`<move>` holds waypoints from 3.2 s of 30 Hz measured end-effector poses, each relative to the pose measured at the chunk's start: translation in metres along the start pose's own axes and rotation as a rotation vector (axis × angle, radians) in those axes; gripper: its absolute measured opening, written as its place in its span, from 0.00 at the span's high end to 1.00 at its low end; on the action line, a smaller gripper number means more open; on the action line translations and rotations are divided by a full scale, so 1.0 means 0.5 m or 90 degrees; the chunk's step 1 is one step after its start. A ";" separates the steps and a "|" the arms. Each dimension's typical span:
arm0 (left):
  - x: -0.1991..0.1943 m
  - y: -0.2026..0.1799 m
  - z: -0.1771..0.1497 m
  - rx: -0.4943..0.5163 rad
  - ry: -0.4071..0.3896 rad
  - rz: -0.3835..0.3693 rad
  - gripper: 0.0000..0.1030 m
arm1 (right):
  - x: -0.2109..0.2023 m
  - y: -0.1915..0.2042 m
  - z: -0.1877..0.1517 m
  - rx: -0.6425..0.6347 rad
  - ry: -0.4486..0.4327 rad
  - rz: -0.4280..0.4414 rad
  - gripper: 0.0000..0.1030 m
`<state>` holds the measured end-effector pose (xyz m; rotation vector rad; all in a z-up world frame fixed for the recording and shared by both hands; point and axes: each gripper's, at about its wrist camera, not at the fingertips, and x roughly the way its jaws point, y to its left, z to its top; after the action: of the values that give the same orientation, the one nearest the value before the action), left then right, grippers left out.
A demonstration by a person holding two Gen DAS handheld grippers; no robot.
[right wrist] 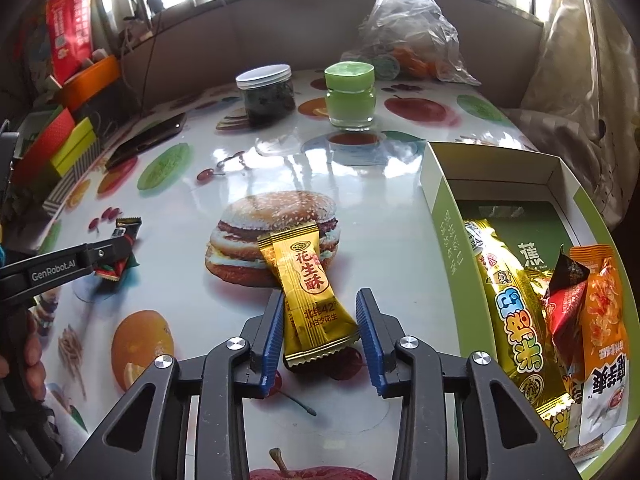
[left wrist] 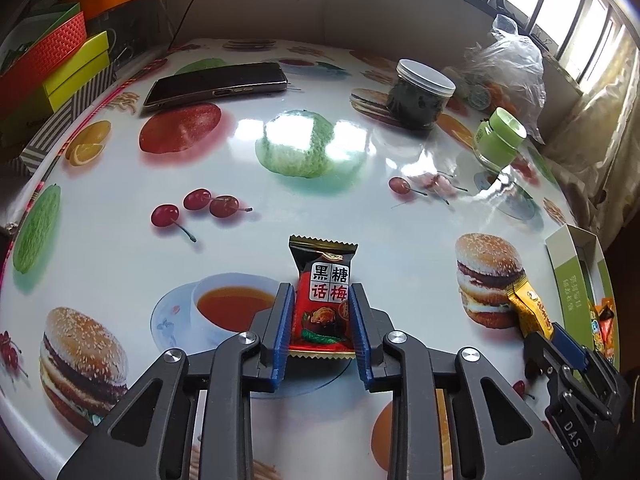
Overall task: Organize snacks
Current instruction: 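Grasp the yellow pastry with the right tool while the left tool grasps the red-and-black candy, then carry both held snacks over the green box with both tools, then lower both snacks into the green box and open both tools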
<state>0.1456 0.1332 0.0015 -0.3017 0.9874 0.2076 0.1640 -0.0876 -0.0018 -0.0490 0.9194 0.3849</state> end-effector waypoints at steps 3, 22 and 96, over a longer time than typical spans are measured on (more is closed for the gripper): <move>-0.003 0.002 -0.003 0.000 0.001 -0.001 0.73 | -0.003 -0.001 -0.001 0.001 -0.003 0.001 0.73; -0.041 -0.022 -0.026 0.020 -0.010 -0.021 0.74 | -0.040 -0.012 -0.013 0.023 -0.031 0.003 0.76; -0.086 -0.469 -0.046 0.255 -0.006 -0.232 0.74 | -0.219 -0.229 -0.117 0.134 -0.080 -0.138 0.76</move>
<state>0.1764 -0.0964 0.0623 -0.1089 0.9247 -0.3183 0.0992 -0.2391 0.0341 0.0675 0.8159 0.0874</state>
